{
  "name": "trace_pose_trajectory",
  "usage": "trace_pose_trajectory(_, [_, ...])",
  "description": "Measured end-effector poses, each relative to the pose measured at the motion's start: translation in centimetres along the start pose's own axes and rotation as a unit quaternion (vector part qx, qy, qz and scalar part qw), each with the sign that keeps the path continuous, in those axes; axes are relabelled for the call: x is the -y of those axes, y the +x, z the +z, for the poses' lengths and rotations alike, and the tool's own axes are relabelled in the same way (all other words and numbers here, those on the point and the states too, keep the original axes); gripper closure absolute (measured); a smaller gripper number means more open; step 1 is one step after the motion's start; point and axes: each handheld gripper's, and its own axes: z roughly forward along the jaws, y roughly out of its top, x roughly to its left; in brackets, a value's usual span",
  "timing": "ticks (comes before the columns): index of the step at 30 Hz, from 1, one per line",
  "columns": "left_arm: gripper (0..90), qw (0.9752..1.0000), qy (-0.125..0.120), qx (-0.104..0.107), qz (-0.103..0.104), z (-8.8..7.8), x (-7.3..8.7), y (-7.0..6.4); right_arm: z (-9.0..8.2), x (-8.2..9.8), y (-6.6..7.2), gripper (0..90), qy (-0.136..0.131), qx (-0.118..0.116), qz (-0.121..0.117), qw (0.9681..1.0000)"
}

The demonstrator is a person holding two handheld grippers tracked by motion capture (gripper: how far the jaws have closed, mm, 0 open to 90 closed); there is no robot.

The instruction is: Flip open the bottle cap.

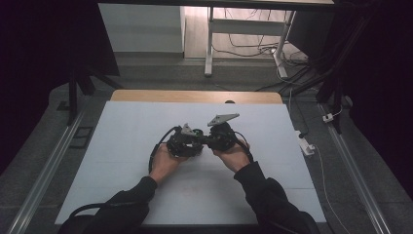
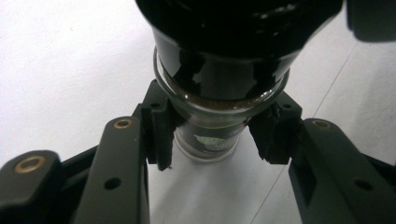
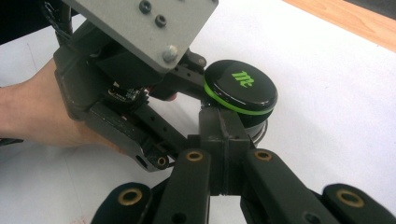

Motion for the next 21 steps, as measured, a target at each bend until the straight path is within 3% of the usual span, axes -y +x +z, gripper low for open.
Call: trace_pose_trajectory(21, [53.9, 1.0, 0.001, 0.001, 0.002, 0.01, 0.0, 0.06, -0.06, -0.93, -0.69, 89.7, -0.012, 0.01, 0.009, 0.9998])
